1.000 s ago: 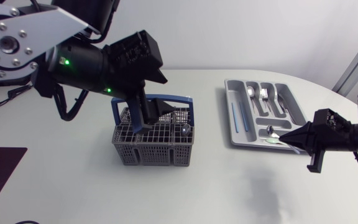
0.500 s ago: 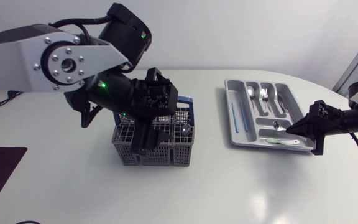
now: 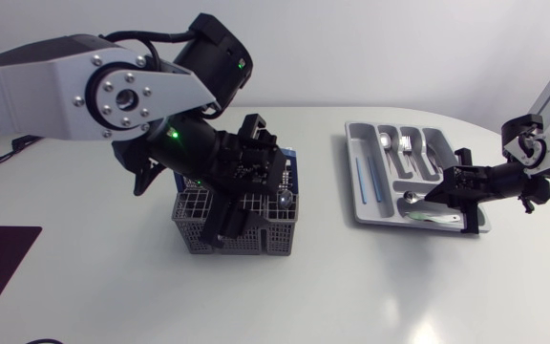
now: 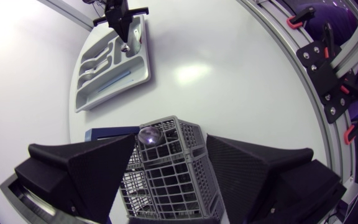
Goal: Unload the cutlery basket into the drawer organizer.
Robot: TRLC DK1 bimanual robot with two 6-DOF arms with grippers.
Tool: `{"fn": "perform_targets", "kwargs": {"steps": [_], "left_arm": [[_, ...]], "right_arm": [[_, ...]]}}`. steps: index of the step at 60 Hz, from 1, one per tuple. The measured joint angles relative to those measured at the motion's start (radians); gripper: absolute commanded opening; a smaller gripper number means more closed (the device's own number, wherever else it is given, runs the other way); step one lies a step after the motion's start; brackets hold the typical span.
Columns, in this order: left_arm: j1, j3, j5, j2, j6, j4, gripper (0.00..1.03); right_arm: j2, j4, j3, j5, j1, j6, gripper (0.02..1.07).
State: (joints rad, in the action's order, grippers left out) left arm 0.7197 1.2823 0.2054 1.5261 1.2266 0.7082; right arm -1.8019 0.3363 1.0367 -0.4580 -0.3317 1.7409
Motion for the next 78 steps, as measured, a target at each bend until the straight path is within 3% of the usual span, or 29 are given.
{"fn": "perform_targets", "kwargs": {"steps": [8,14,24,27,29,52,64,78], "left_arm": [[0.003,0.0,0.0,0.0,0.008,0.005,0.84],[0.003,0.002,0.0,0.0,0.01,0.011,0.84],[0.009,0.015,0.0,0.004,0.024,0.037,0.84],[0.013,0.021,0.0,0.007,0.028,0.044,0.84],[0.017,0.023,0.0,0.008,0.031,0.05,0.84],[0.047,0.115,-0.05,0.067,0.061,0.125,0.84],[0.047,0.133,-0.057,0.084,0.061,0.134,0.84],[0.033,0.114,-0.056,0.08,0.044,0.136,0.85]], "right_arm": [[-0.014,0.001,-0.012,0.03,0.003,0.02,0.11],[-0.018,0.011,-0.013,0.04,0.003,0.026,0.48],[-0.014,0.086,-0.012,0.04,0.0,0.017,0.75],[-0.003,0.096,-0.011,0.035,-0.003,0.012,0.94],[0.012,0.107,-0.01,0.027,-0.005,0.002,1.0],[0.327,0.224,-0.131,-0.172,-0.02,-0.114,1.0],[0.43,0.323,-0.142,-0.255,0.101,-0.416,0.99],[0.552,0.283,-0.142,-0.279,0.377,-0.896,0.96]]}}
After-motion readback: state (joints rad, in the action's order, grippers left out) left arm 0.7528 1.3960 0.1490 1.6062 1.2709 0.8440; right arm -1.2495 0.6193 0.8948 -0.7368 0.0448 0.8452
